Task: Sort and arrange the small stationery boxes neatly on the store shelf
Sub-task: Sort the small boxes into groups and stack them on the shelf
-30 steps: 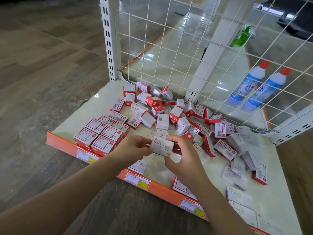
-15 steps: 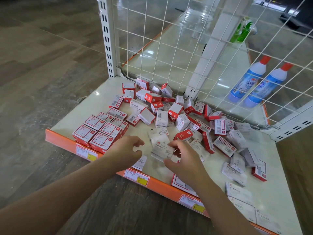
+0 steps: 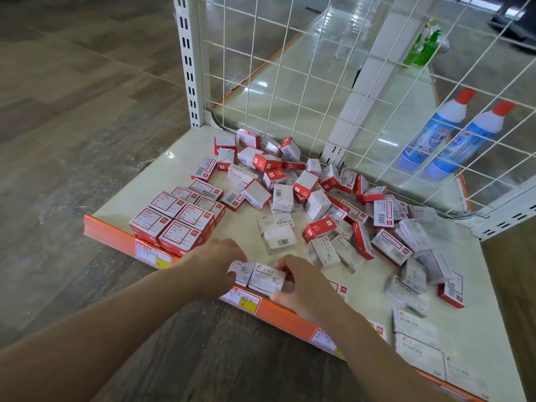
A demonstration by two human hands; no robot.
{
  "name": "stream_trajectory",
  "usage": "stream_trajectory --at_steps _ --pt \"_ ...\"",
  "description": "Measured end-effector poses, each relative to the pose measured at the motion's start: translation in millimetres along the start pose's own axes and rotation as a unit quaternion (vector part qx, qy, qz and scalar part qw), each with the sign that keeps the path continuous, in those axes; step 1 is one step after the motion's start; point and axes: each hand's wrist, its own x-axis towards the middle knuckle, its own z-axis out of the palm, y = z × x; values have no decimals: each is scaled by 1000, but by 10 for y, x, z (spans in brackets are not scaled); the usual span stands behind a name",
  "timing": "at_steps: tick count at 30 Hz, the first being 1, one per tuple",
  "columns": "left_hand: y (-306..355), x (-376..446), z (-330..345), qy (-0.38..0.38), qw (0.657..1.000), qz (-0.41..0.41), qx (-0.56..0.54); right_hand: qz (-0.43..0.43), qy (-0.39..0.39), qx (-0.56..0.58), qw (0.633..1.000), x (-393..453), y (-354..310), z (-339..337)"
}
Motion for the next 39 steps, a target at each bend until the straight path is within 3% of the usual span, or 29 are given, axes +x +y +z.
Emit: stream_trajectory --at_steps 21,29,34,39 --pt "-3 10 -3 -12 995 69 71 8 0 38 999 32 21 56" --pt "47 27 34 8 997 67 44 47 134 100 985 172 126 -45" --pt "29 42 52 -1 993 86 85 55 111 139 982 315 128 -85" --pt "17 72 68 7 994 86 64 72 147 129 978 409 121 -81"
